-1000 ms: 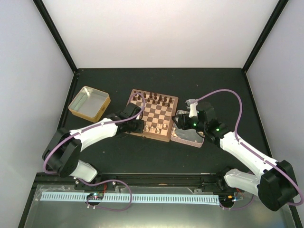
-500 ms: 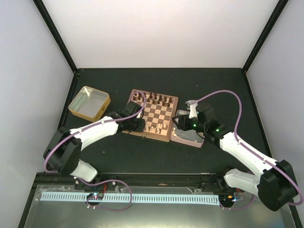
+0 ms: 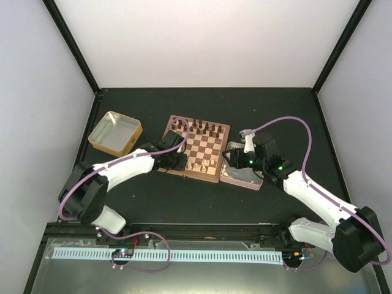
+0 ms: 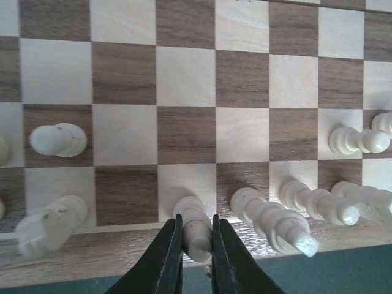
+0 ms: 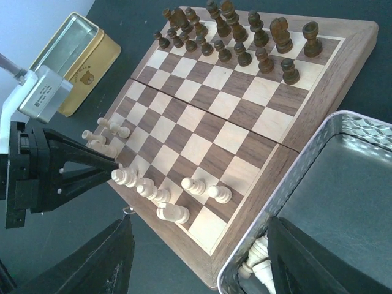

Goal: Set up the chess pieces on the board
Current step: Pick up the chess piece from the chessboard, then place the chess piece on the chessboard.

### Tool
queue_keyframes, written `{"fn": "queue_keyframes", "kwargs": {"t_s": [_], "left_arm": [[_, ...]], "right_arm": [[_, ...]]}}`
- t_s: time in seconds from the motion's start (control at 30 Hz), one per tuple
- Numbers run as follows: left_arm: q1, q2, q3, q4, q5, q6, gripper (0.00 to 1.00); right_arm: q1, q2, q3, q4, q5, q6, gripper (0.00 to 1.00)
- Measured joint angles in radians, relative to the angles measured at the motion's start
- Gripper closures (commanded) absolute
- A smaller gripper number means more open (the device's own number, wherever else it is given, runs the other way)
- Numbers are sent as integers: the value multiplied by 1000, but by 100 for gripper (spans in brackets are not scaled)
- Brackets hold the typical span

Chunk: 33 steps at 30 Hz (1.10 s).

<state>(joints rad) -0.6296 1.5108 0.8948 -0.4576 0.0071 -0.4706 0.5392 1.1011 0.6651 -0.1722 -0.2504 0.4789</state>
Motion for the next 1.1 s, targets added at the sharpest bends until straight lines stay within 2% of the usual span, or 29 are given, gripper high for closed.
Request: {"fn": "queue_keyframes", "kwargs": {"t_s": [0.37,1.1], "left_arm": [[0,-43,31,-29,-83,23,94],[2,4,32,-35,-131,30,89]], "right_arm": [[0,-2,0,0,5,0,40],[0,10,0,0,5,2,40]]}}
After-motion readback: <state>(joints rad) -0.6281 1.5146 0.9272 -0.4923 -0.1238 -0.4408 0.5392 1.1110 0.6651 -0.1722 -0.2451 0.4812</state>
